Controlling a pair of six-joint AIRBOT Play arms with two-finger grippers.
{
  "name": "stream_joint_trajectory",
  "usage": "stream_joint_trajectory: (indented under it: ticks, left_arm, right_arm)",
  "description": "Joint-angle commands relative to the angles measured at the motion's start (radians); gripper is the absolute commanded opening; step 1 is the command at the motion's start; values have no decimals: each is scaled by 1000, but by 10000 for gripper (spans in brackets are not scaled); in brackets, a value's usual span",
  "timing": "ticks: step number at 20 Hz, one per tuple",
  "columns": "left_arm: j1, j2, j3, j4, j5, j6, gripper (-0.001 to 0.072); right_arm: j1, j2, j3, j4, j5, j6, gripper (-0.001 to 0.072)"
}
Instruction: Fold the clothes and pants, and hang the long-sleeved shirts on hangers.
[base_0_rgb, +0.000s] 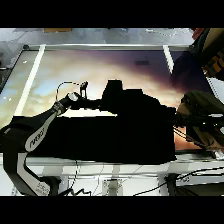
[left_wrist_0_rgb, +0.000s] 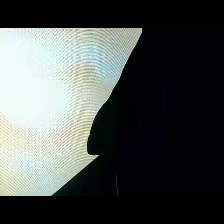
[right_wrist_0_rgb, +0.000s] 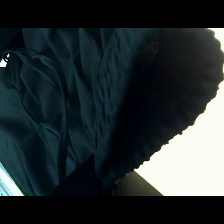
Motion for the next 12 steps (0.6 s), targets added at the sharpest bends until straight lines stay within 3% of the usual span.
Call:
stream_joint_trajectory:
  ticks: [1,7,12]
  left_arm:
    - [8,19,80,8,28,103,11]
    - [97,203,319,366,34,117,9]
    - [149,401,328,663,51,117,10]
  right_arm:
    - [-1,2,1,1,6,19,29]
    - [-1,31,1,74,14,23,29]
    - [-1,121,6,100,-111,27,29]
